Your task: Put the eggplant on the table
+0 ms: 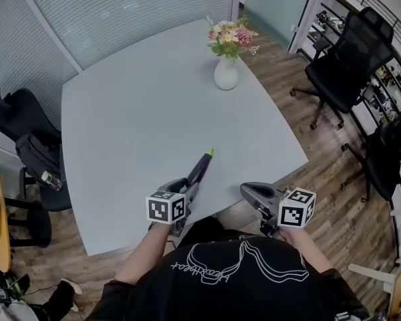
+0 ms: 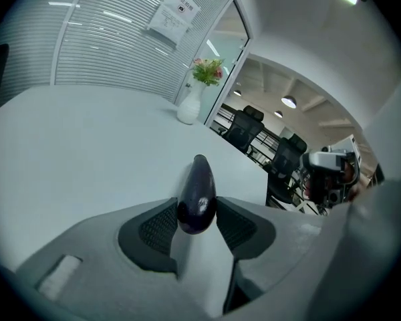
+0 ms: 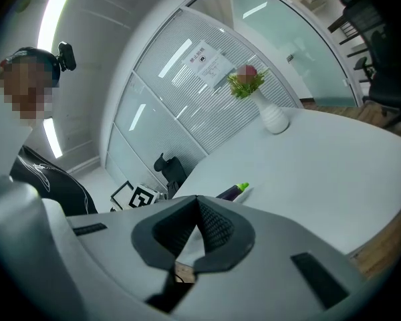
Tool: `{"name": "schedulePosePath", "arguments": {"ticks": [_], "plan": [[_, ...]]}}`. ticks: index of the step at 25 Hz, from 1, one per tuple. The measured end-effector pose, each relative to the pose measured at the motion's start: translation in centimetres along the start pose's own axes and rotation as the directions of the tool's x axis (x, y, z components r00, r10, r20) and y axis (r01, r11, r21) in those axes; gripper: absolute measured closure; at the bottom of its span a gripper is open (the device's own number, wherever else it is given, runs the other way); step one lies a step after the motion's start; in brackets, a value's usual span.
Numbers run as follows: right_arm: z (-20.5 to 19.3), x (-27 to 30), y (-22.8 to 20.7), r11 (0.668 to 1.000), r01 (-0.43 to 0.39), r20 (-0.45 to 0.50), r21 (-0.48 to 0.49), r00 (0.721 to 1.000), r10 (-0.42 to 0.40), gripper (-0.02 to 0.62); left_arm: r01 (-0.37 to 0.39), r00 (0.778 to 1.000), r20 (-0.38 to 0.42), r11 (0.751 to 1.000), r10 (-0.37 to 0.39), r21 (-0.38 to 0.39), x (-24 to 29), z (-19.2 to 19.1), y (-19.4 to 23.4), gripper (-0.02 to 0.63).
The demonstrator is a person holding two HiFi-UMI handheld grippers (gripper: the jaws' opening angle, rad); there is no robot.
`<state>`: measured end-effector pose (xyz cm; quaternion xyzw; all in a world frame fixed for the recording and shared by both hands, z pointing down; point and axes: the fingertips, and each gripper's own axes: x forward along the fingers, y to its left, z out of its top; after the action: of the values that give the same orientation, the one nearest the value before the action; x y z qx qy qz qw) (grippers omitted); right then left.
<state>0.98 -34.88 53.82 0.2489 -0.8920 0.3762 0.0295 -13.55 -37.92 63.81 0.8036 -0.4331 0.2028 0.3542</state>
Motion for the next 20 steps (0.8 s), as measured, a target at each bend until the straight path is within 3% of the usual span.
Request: {"name": "schedulePosePath", "arguments": {"ticks": [20], "plan": [[-1.1,-0.5,-1.2,0.999,0.029,-0.018,0.033,0.999,-0.028,0.586,-0.014,1.0,-0.013,0.997,0.015,0.072,1.7,-1.3,1.2,0.417]]}}
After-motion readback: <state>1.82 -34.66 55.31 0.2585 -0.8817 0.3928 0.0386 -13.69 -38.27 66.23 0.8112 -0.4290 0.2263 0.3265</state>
